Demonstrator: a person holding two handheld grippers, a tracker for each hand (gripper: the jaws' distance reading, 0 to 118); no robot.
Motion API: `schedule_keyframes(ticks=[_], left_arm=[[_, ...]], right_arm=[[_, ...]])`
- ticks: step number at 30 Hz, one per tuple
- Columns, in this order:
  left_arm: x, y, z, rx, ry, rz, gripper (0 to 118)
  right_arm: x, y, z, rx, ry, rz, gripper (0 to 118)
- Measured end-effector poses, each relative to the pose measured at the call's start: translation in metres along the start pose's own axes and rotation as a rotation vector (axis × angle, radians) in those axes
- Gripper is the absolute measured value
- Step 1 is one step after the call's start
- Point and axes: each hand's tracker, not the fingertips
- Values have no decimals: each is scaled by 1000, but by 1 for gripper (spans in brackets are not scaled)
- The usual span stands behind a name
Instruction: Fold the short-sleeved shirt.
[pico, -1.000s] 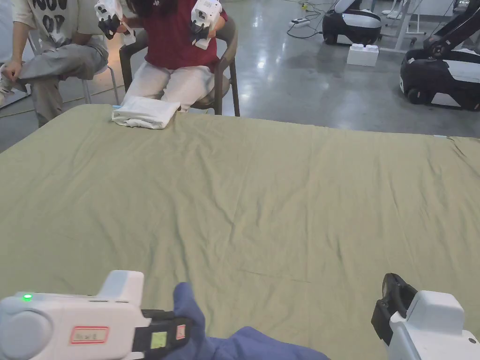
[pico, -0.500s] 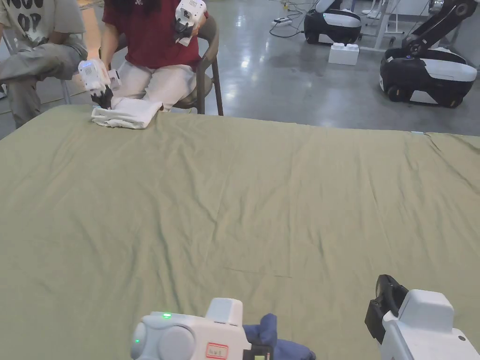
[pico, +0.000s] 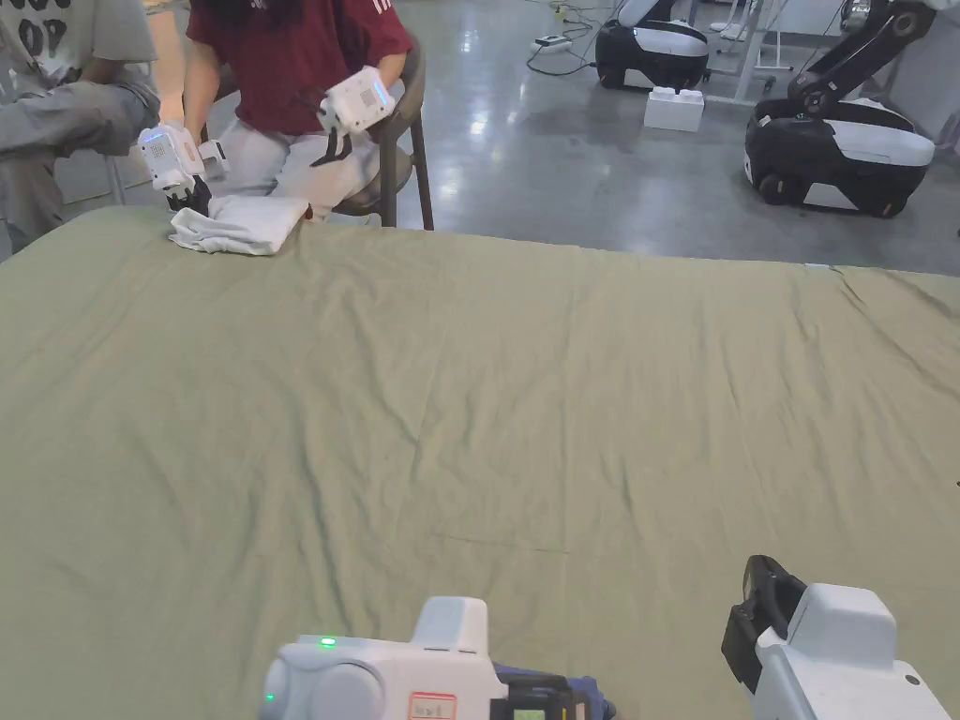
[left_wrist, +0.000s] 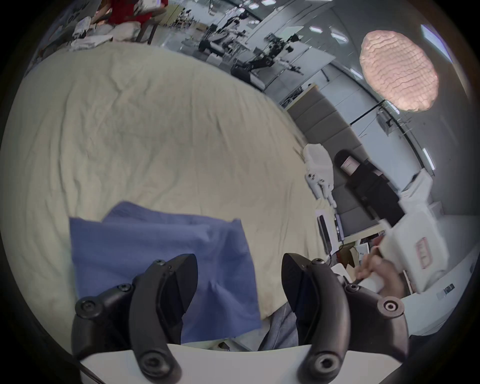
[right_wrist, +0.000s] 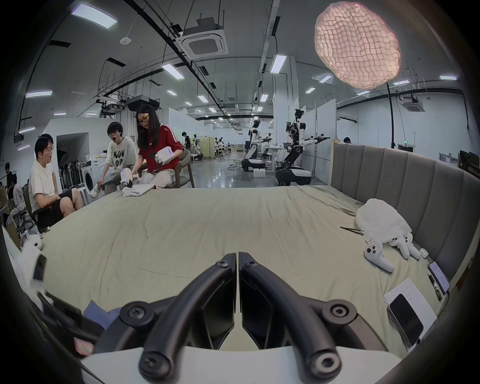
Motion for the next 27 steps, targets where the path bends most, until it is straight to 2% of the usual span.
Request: schedule_keyframes(ticks=[2, 7, 9, 10, 12, 19, 25, 27], left_arm=[[-6, 3, 13, 40, -18, 6, 5], [-29, -5, -13, -49, 87, 19, 4], [-37, -15, -31, -112, 51, 37, 3], [-38, -20, -42, -138, -50, 68, 3], [-40, -30, -57, -161, -131, 117, 3], [-51, -54, -91, -111, -69, 95, 1], [-39, -41, -69, -104, -68, 42, 2], [-33, -25, -51, -43, -72, -6, 2]], right_arm=[[1, 0, 1, 1, -2, -2, 0], [4, 1, 2, 1, -9, -6, 0], [4, 0, 2, 0, -11, -6, 0], [5, -1, 2, -2, -13, -5, 0], [6, -2, 2, -8, -15, -7, 0], [8, -5, 1, -20, -22, -2, 0], [6, -3, 0, -14, -18, -2, 0], [4, 1, -2, -3, -19, 0, 0]])
